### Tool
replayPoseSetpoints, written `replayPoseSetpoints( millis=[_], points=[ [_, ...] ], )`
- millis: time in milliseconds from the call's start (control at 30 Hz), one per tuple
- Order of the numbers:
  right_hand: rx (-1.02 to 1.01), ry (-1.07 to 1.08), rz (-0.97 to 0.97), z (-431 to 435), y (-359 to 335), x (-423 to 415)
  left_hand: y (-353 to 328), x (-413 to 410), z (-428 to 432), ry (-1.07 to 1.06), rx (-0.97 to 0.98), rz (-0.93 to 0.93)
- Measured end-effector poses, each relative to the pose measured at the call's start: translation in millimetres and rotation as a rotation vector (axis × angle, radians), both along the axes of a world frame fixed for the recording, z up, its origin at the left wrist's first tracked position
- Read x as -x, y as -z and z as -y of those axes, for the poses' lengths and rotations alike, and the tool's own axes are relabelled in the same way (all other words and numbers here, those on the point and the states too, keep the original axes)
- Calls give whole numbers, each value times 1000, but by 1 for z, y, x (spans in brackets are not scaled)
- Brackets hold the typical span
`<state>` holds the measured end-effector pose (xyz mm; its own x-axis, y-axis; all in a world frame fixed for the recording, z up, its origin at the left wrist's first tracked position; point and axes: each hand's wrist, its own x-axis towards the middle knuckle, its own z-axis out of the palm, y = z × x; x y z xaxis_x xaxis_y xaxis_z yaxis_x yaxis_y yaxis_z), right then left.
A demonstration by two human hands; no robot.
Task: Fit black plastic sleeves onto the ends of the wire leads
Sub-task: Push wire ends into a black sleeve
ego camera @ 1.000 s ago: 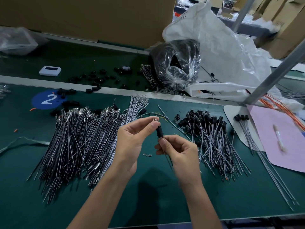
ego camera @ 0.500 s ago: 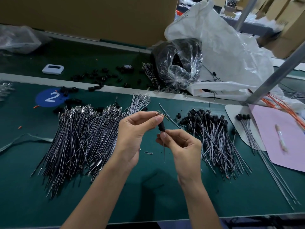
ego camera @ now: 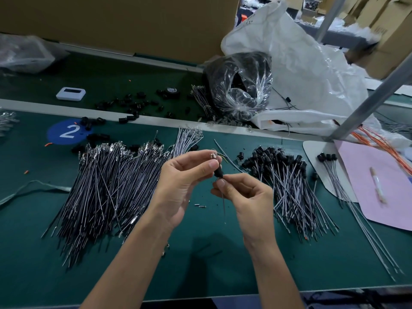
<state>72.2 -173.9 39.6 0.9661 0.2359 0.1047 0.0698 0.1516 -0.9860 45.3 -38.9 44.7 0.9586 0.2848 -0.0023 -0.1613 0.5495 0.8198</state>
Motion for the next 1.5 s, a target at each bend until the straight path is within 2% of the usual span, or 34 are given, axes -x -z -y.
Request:
replayPoseSetpoints(
  millis=[267, 600, 733, 933, 1033, 1200, 1500],
  points=[
    [11, -5, 3, 0, -2, 2, 0, 1, 2, -81, -31, -13],
    [-27, 2, -31, -8, -2, 3, -5, 4, 9, -40, 212, -53],
    [-20, -1, -29, -7, -2, 3, -6, 6, 8, -21, 229, -63],
    [-10, -24, -26, -5, -2, 2, -5, 6, 5, -62, 128, -25],
    [-2, -44, -25, -4, -1, 1, -5, 6, 5, -74, 142, -6],
    [-55, -140, -144, -3, 2, 0, -7, 6, 3, -31, 133, 15],
    [-29, -88, -104, -1, 5, -4, -10, 7, -2, -32, -137, -57]
  ],
)
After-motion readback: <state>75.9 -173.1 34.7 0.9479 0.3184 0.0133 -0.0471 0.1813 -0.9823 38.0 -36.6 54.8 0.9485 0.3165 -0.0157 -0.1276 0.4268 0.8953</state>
